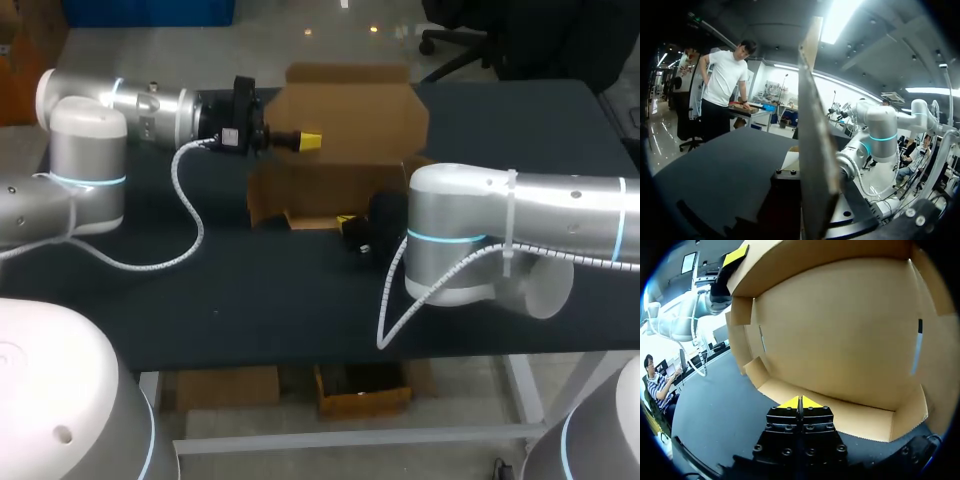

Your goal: Assemble the packaging by folding the flat box into shape, placing the metal phone stand inside, and closing the box properly

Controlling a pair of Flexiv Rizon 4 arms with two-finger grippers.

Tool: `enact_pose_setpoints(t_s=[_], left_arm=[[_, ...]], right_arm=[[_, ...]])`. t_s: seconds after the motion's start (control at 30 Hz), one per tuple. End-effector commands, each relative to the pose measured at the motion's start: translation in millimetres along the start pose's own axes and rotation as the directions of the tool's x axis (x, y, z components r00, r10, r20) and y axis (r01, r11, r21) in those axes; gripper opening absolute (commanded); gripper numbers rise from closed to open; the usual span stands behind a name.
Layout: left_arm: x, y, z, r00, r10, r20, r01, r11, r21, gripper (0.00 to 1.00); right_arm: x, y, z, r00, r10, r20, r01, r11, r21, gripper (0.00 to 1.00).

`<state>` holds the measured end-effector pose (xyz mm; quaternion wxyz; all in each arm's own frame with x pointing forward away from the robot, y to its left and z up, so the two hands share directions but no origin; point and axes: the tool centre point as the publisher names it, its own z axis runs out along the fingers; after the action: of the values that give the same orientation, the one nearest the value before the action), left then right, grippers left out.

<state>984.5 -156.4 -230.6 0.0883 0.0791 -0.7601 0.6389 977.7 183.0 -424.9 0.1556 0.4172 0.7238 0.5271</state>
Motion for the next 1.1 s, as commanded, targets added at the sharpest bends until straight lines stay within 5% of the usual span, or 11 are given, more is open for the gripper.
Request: enact_pose_setpoints(t_s=[0.03, 1.1], left_arm=[[7.4, 6.0, 0.2, 1.0, -0.003, 0.012, 0.003, 1.0, 0.0, 0.0], [8.3, 19.9, 2.9, 0.999, -0.031, 0.021, 0.032, 0.999, -0.015, 0.0]], right_arm=[[1.1, -0.9, 2.6, 1.0, -0.001, 0.006, 0.001, 1.0, -0.001, 0.0], [1.1, -0.9, 2.6, 1.0, -0.001, 0.006, 0.001, 1.0, -0.001, 0.0]])
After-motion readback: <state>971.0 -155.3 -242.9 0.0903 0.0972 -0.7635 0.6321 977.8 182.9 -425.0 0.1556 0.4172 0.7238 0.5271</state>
